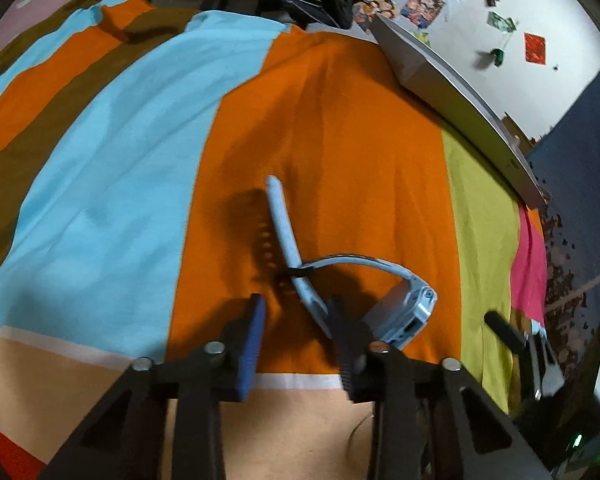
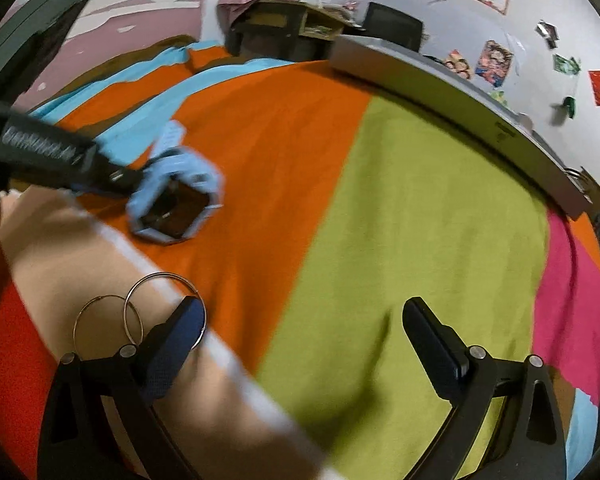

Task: Organize jewelry
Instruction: 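Grasp the light-blue watch strap with the left tool while the right tool grasps the silver hoops, then carry the watch and hoops into the tray and open both tools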

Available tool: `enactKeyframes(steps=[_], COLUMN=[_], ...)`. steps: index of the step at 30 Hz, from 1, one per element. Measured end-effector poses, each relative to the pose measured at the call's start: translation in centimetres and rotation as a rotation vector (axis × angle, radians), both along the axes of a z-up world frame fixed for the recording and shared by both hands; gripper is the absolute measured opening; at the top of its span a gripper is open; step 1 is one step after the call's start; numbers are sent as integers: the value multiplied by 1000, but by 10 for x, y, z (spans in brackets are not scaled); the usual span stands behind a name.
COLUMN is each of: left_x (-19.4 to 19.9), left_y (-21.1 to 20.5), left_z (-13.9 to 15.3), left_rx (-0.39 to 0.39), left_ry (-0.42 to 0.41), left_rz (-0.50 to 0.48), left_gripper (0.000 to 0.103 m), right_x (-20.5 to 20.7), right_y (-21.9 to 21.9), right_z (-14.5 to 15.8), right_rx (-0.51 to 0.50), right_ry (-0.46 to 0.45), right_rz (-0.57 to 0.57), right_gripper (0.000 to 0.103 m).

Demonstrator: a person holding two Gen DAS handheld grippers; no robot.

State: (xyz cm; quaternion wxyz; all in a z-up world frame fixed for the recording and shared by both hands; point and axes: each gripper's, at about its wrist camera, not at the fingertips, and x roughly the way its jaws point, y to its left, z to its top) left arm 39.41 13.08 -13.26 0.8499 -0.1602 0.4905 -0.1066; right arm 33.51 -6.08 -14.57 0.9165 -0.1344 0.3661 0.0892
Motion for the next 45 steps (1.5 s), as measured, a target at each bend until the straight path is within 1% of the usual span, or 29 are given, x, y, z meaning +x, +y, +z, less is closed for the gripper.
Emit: enactKeyframes(steps=[1,2,3,5,6,8,9,11,14,17,19,21,25,27,30,31,32,34,36,39,42,45], left_x=[0,0,0,-1,-1,-2,-2,-2,-4,-7,-10,-12,-17,-19,-22,-23,-24,-25,-27,-29,-32,-36], left_y=[-2,-3,-6,-8,-8,-8,-8,-9,-13,-20,-24,-30,-36,-40,-45,-46,-49,-52,-55,-56,-60,-68], left_z=[0,0,0,0,1,2,3,4,7,11,12,13,15,17,19,19,19,20,22,25,27,29], left_rx=[0,-4,-13,-11,-15,-37,-47,-59,-61,-74,-70,-63,-59,-60,-50,-46,-39,-29,-13,-17,-20,-2], left_ry=[-2,-3,-4,-8,-12,-16,-17,-23,-33,-37,-39,-38,-39,-43,-45,-46,-48,-53,-67,-86,-99,-109], left_rz=[-10,-20,-32,-40,-44,-48,-48,-54,-70,-93,-106,-119,-135,-143,-156,-162,-170,-178,-178,-181,-193,-205], left_gripper=[23,18,15,13,13,10,9,7,5,4,4,4,4,4,4,4,4,4,4,4,4,4], right_x=[1,2,6,9,9,14,16,15,18,20,21,17,8,5,4,4,5,7,10,10,10,10], right_y=[-4,-10,-14,-24,-29,-35,-38,-41,-43,-48,-51,-56,-65,-69,-76,-79,-81,-89,-98,-113,-119,-121], right_z=[0,0,0,-1,-2,-4,-6,-8,-10,-13,-15,-18,-26,-29,-33,-35,-36,-39,-39,-37,-30,-19], right_rx=[3,6,13,38,55,86,116,147,165,183,190,193,177,156,129,130,137,183,264,339,378,390], right_ry=[-3,-2,0,4,6,19,30,39,47,61,70,80,97,99,107,111,116,134,142,129,97,59], right_rz=[-6,-14,-17,-24,-25,-22,-18,-16,-12,-27,-37,-49,-72,-82,-101,-107,-110,-109,-101,-107,-106,-95], right_gripper=[87,84,82,72,69,57,54,43,34,30,27,26,26,24,13,8,4,2,1,1,1,1])
